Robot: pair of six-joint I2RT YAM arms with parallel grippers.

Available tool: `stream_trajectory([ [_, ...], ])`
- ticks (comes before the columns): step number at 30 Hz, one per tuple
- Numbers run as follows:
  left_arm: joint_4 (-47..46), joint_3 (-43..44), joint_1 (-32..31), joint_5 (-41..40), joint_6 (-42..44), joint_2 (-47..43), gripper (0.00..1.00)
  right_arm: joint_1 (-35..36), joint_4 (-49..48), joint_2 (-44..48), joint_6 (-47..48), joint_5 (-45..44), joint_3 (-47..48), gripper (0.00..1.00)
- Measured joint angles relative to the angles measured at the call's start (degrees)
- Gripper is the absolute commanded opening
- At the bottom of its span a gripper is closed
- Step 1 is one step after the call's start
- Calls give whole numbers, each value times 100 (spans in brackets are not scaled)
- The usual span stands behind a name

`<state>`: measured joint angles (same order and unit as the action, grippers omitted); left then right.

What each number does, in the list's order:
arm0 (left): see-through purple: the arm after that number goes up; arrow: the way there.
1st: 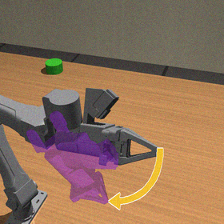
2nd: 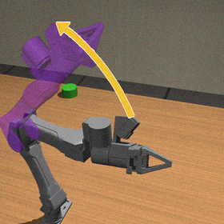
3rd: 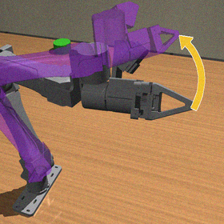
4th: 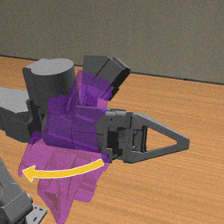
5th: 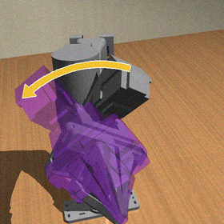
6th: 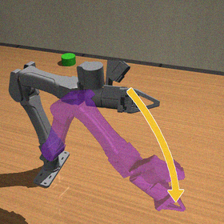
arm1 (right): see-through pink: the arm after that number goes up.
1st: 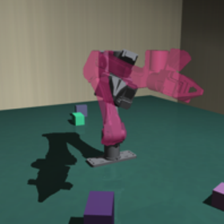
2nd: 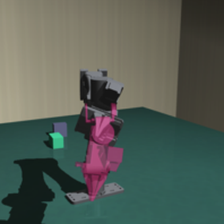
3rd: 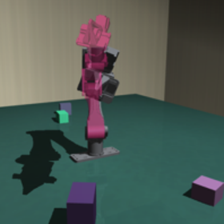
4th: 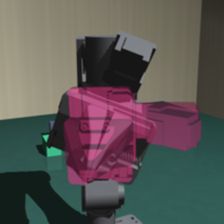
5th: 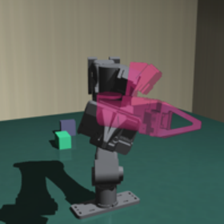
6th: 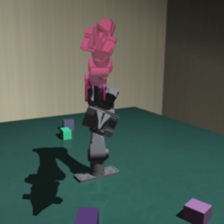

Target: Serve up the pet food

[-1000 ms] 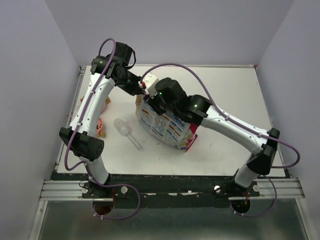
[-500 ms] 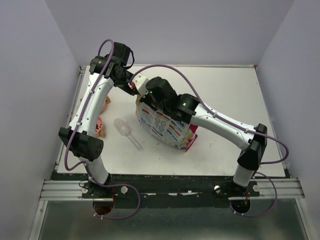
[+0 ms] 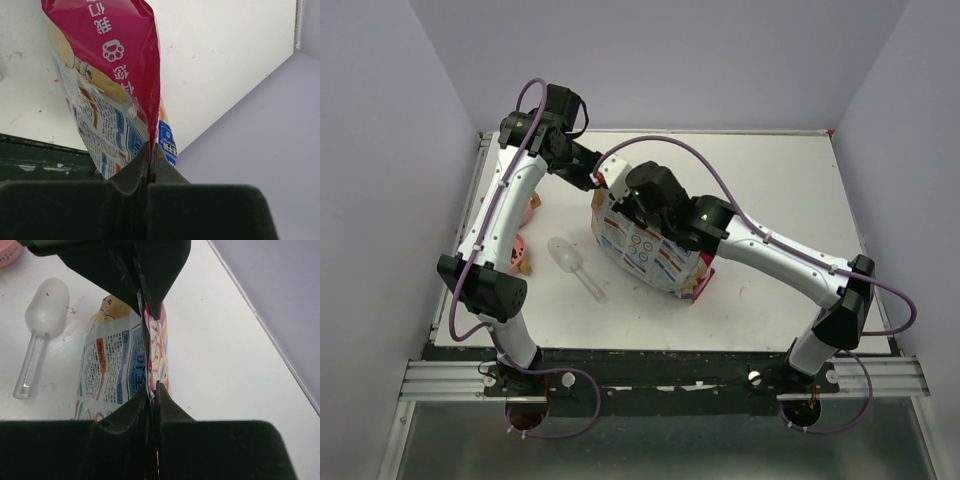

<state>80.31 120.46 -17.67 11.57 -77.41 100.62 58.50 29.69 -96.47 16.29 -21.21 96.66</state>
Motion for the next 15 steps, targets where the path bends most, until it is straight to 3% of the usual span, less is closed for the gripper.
stream_trajectory([
  [2, 2, 0, -2, -11, -2, 0, 0, 0, 46, 94, -2, -2, -70, 0],
  [10, 9, 0, -2, -37, -9, 0, 0, -9, 87, 103, -125, -11, -61, 1],
  [12, 9, 0, -2, -35, -22, 0, 0, -13, 96, 111, -146, -22, -61, 9],
  [15, 9, 0, -4, -33, -26, 0, 0, -13, 127, 127, -173, -42, -61, 13],
])
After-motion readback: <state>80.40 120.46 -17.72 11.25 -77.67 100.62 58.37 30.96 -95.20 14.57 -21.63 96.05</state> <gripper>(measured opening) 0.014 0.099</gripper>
